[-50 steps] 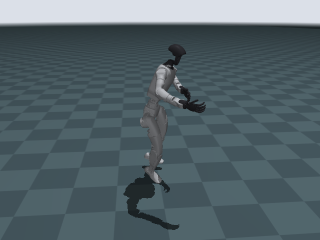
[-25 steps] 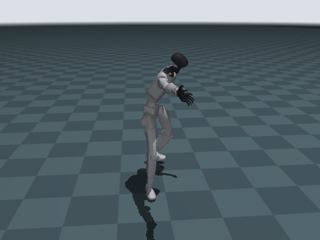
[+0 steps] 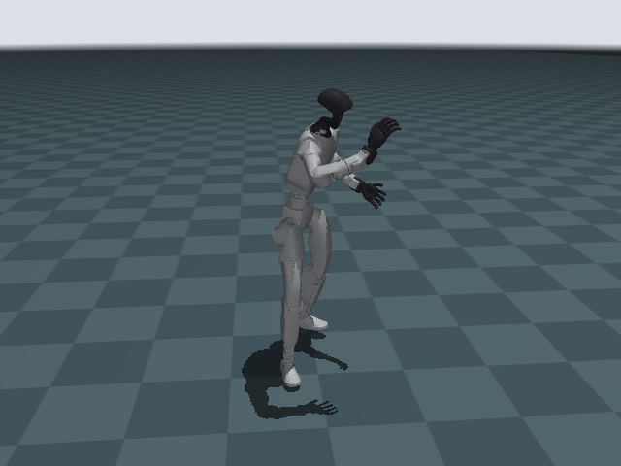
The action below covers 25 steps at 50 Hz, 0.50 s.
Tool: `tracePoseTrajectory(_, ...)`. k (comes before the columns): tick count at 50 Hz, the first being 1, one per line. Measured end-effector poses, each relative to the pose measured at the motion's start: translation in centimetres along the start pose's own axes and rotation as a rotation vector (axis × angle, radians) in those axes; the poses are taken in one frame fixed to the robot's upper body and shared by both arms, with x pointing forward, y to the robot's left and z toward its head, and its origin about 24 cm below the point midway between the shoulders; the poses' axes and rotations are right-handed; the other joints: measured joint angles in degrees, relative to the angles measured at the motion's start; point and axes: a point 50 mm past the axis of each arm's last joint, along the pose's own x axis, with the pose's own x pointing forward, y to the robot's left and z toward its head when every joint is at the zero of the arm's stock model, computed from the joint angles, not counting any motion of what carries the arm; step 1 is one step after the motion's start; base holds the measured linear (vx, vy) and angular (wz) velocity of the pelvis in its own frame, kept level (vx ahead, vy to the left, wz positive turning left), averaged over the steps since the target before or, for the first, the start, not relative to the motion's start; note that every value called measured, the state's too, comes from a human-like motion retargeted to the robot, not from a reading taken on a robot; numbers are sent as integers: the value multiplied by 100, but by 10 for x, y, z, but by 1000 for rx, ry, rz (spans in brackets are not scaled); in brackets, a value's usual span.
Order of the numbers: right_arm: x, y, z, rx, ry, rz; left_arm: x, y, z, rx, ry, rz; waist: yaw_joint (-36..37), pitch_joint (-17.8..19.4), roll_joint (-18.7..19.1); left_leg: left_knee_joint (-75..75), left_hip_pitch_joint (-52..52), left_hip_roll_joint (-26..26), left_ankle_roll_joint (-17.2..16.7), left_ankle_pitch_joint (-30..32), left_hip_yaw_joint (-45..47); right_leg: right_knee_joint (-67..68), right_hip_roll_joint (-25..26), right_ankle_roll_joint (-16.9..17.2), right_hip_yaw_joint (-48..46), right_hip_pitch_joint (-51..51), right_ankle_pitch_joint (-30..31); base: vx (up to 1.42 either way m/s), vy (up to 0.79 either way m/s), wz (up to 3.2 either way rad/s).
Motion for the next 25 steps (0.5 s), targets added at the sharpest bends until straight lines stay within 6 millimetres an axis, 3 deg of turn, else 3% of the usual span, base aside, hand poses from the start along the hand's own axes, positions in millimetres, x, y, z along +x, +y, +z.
tracePoseTrajectory(6,-35,41,46,69,-199,292,31,-35,13,-186,-10,-237,131,-198,-117,-55,77,-69,-44,-58,-99,-154,-42,22,-163,249,-111,4,10,20)
tracePoseTrajectory(10,-64,65,79,275,-263,489,41,-49,22,-297,-1,-390,239,-185,-161,-95,189,-47,-69,-58,-93,-141,-31,35,-189,363,-204,7,5,0)
tracePoseTrajectory(15,-104,92,104,559,-202,741,56,-50,38,-152,53,-578,307,-13,-226,-69,252,45,-16,-29,-81,111,-9,-279,-153,359,-496,8,-4,-3)
tracePoseTrajectory(20,-158,124,95,685,85,960,69,-40,58,252,125,-670,312,169,-249,-112,192,319,4,88,-177,981,-2,-717,264,-95,-476,9,-17,14)
tracePoseTrajectory(25,-235,153,73,700,530,1080,82,-46,98,1127,-35,-659,407,473,-185,108,-34,678,58,-7,-406,2379,47,-417,1707,-1185,-465,10,-31,28)
